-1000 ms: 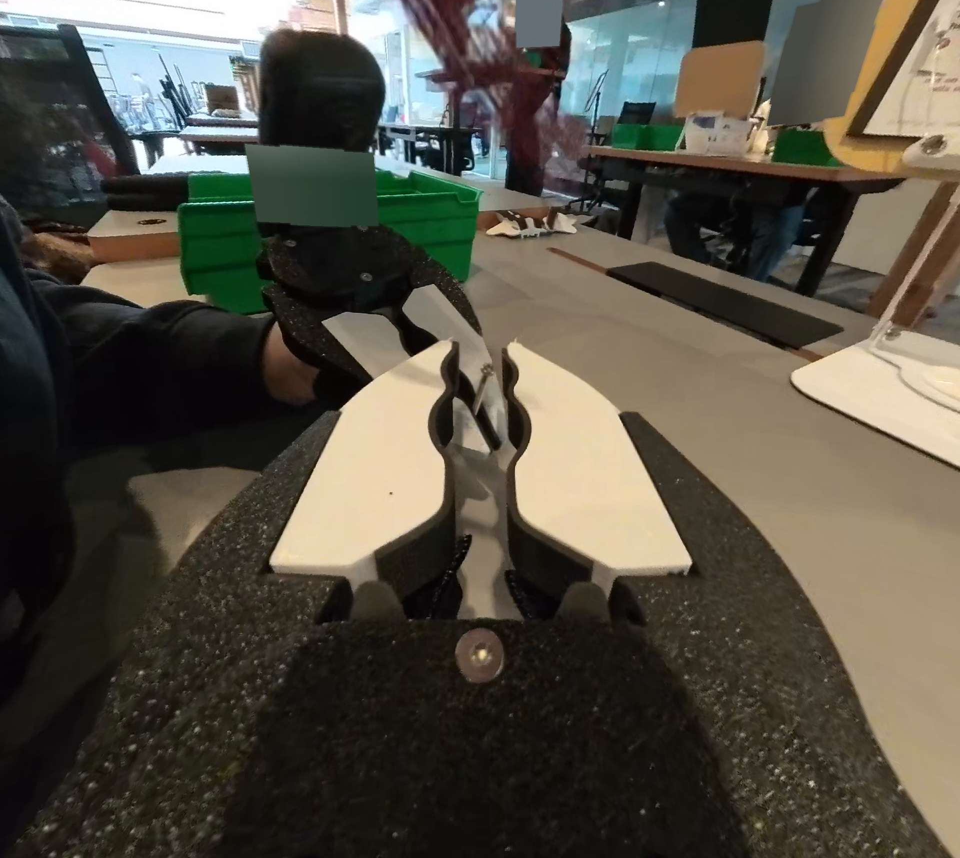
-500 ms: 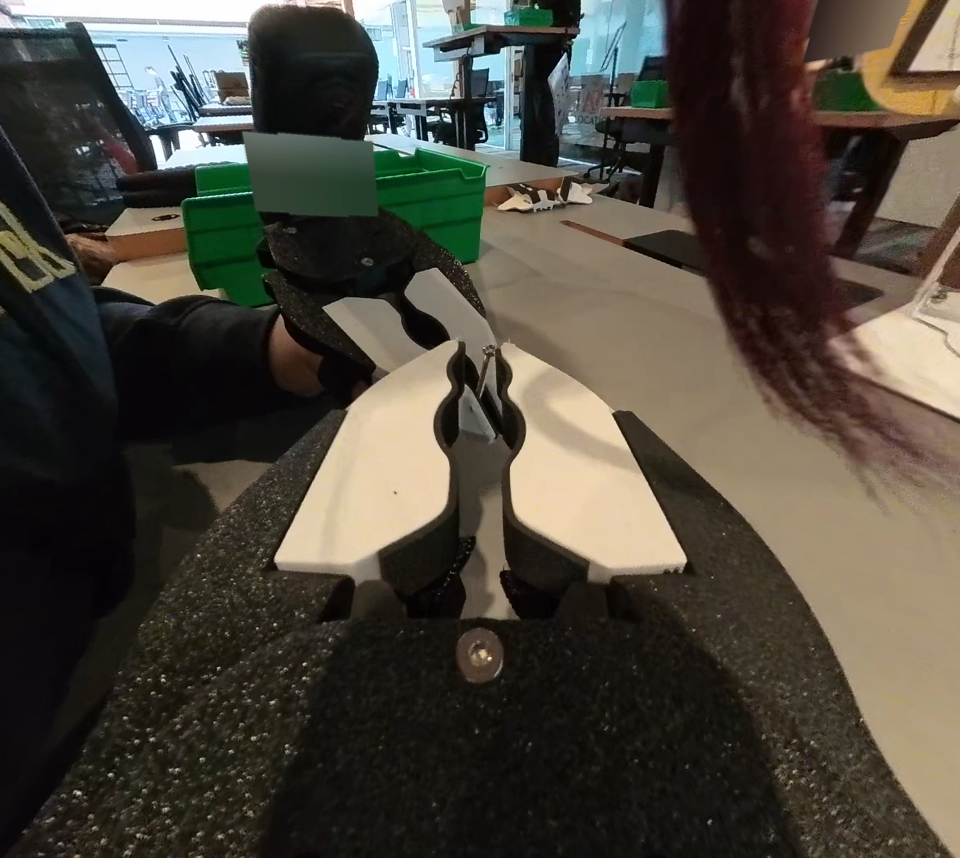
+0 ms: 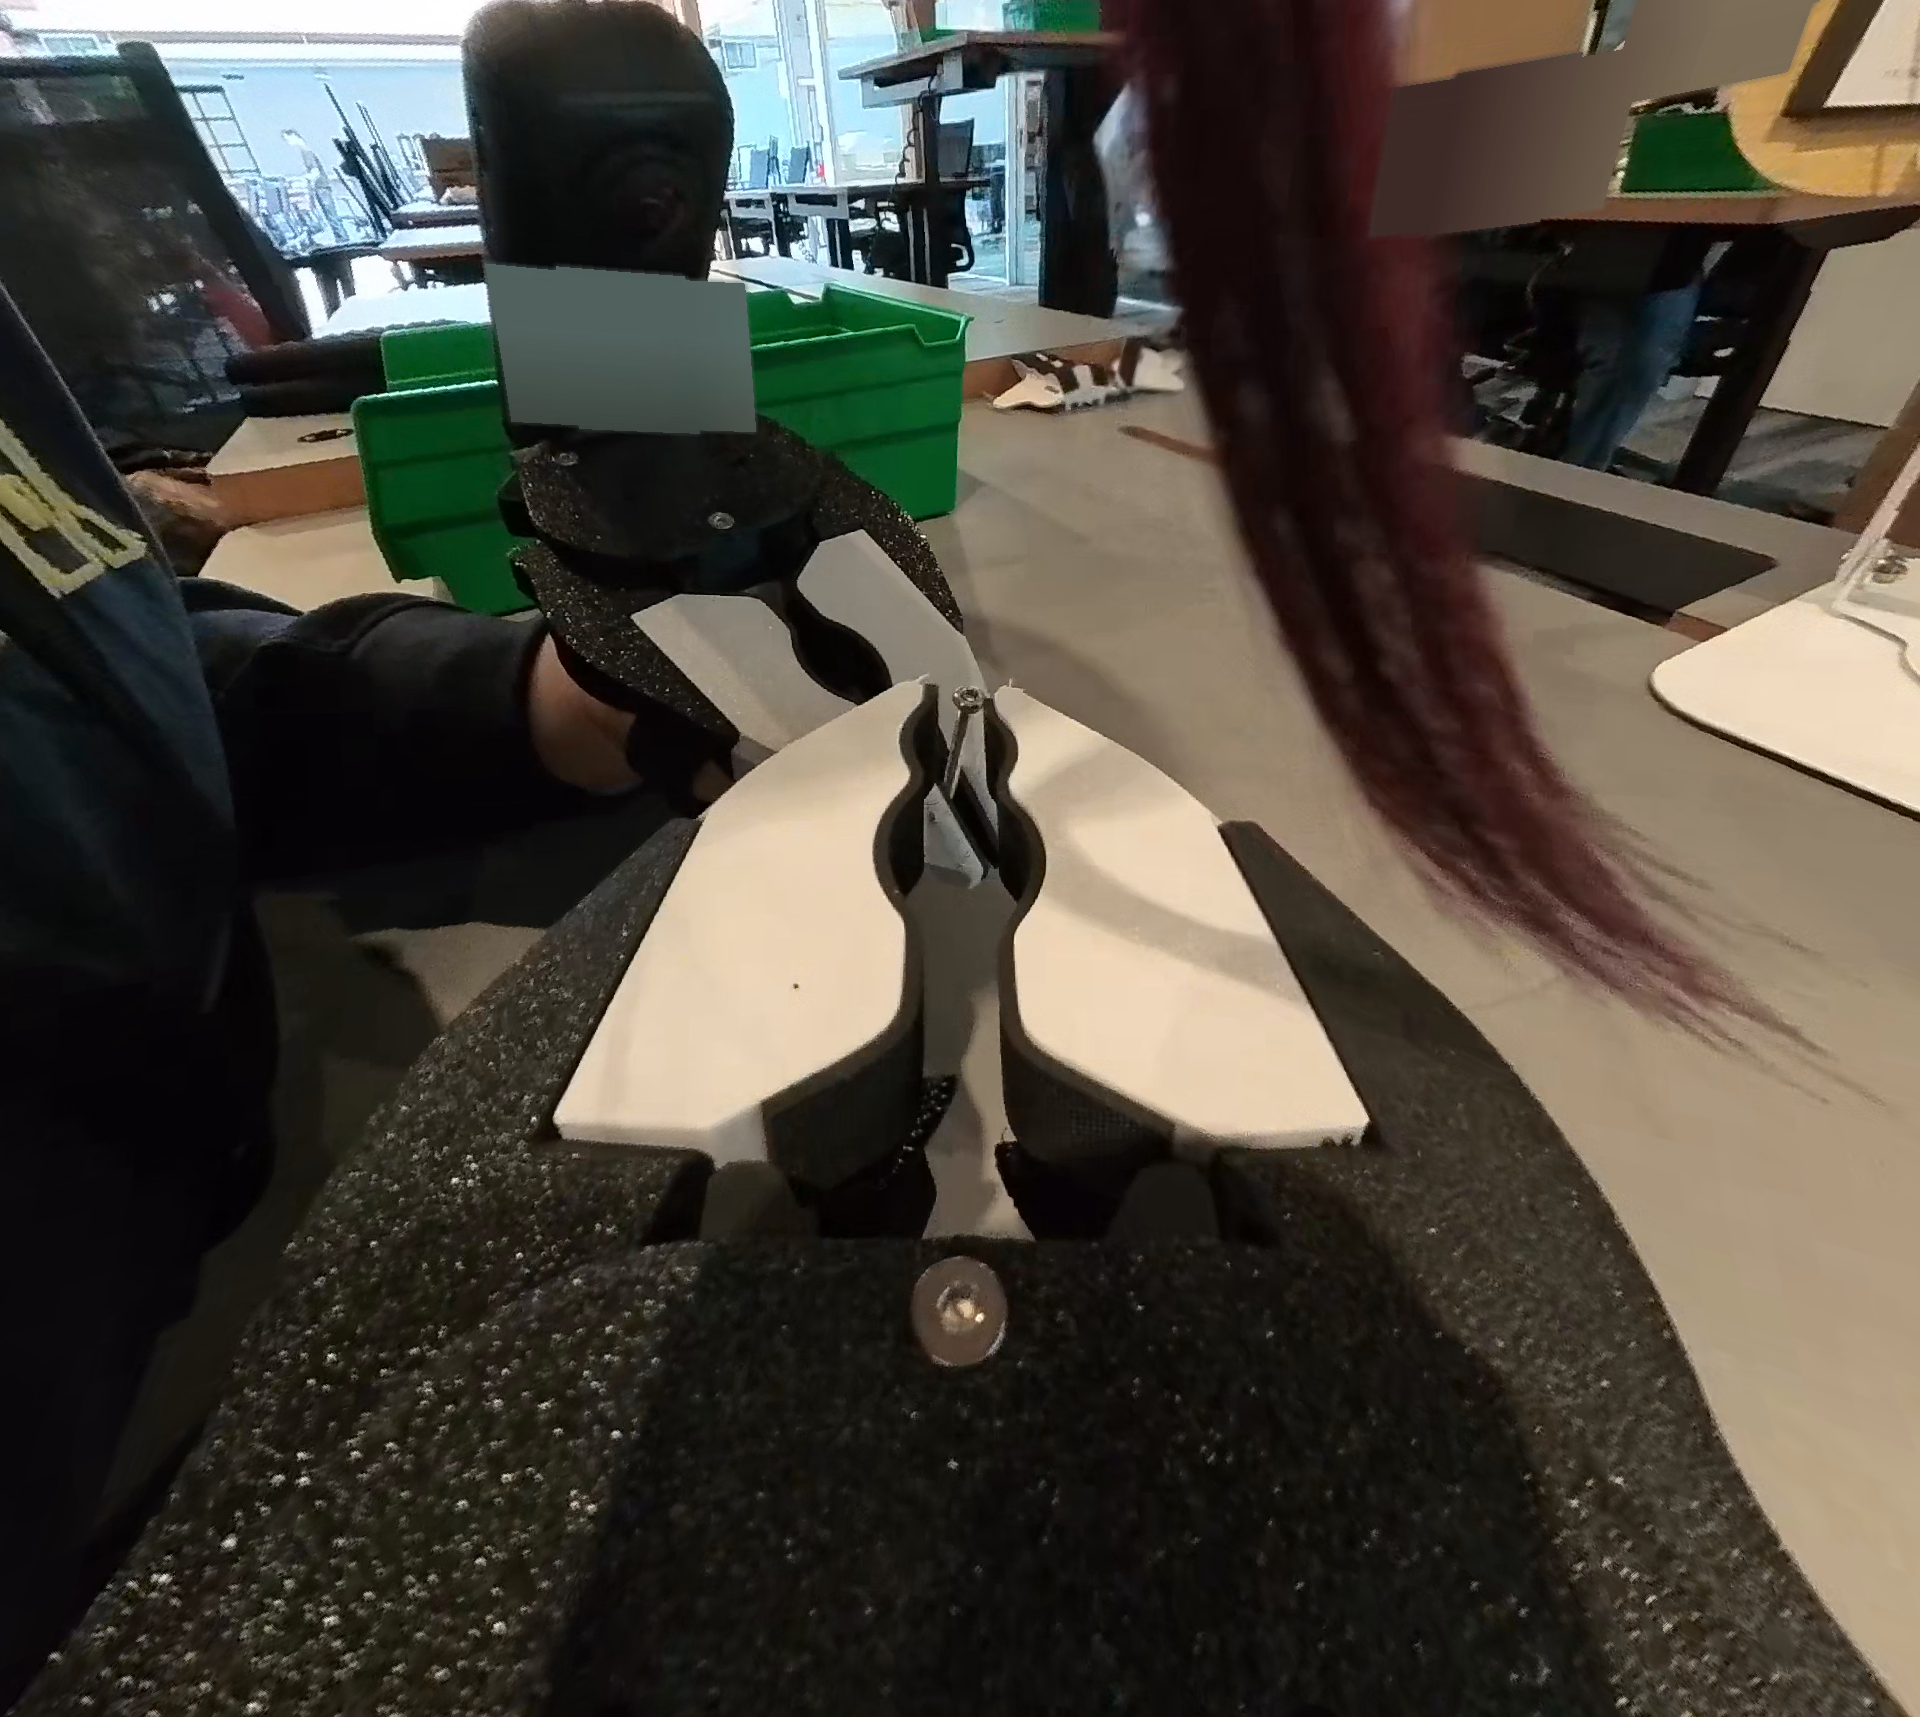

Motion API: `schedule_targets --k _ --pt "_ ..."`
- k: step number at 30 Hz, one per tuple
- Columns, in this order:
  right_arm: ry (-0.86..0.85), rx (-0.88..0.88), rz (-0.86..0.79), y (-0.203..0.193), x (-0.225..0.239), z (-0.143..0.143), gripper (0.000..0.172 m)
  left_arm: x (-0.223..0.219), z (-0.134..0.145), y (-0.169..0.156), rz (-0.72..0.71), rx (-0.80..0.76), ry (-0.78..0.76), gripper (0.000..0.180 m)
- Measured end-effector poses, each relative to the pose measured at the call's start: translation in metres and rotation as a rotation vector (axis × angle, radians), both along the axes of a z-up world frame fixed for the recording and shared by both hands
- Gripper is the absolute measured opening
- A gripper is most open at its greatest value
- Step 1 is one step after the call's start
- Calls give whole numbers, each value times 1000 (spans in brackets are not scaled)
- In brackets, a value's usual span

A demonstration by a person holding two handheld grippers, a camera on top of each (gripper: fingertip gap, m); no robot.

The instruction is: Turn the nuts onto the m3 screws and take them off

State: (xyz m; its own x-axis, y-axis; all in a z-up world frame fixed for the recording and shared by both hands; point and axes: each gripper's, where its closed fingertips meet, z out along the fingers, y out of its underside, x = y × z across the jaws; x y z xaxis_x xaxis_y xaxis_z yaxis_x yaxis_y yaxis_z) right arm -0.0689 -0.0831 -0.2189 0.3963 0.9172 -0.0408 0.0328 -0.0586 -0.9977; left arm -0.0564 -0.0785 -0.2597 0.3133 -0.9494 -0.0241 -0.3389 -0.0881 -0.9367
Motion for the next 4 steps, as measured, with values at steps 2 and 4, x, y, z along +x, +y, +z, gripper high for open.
schedule_targets --k 2,4 --pt "-4 -2 3 0 -1 -1 9 0 0 0 0 0 0 3" --pt "-5 -3 3 0 -1 -1 9 0 0 0 0 0 0 3"
